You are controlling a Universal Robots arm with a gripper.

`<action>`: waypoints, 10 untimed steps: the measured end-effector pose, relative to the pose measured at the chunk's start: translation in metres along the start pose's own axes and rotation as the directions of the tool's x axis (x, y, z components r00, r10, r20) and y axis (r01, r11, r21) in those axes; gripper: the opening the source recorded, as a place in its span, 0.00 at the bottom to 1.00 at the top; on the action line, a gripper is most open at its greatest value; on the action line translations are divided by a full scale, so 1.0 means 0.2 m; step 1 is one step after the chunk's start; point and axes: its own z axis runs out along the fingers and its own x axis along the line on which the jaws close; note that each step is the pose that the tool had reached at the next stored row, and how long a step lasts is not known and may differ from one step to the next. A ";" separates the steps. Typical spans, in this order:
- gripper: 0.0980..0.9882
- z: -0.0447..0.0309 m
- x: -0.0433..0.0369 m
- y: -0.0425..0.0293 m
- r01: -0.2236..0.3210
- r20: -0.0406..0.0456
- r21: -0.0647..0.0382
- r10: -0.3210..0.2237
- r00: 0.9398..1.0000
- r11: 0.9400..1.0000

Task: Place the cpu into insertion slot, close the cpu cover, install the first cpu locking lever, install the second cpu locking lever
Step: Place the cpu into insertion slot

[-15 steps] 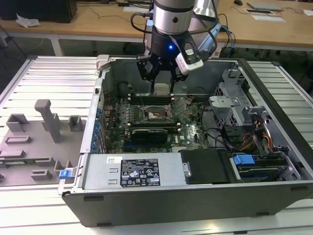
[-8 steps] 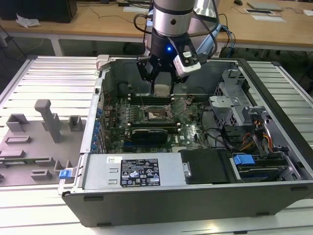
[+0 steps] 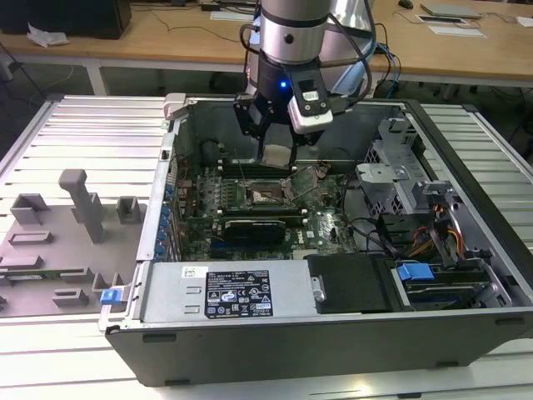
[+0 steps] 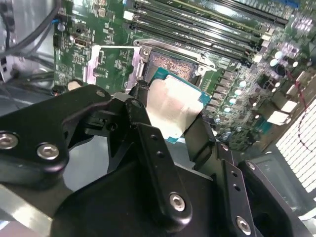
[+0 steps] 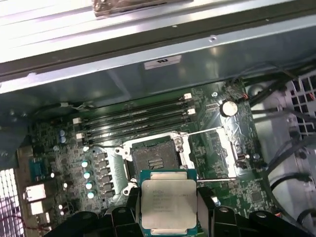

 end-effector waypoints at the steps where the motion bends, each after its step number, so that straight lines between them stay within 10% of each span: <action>1: 0.50 0.000 0.000 0.000 -0.018 0.002 0.000 0.018 1.000 1.000; 10: 0.50 0.003 0.000 0.000 -0.176 0.015 -0.003 0.176 0.984 0.984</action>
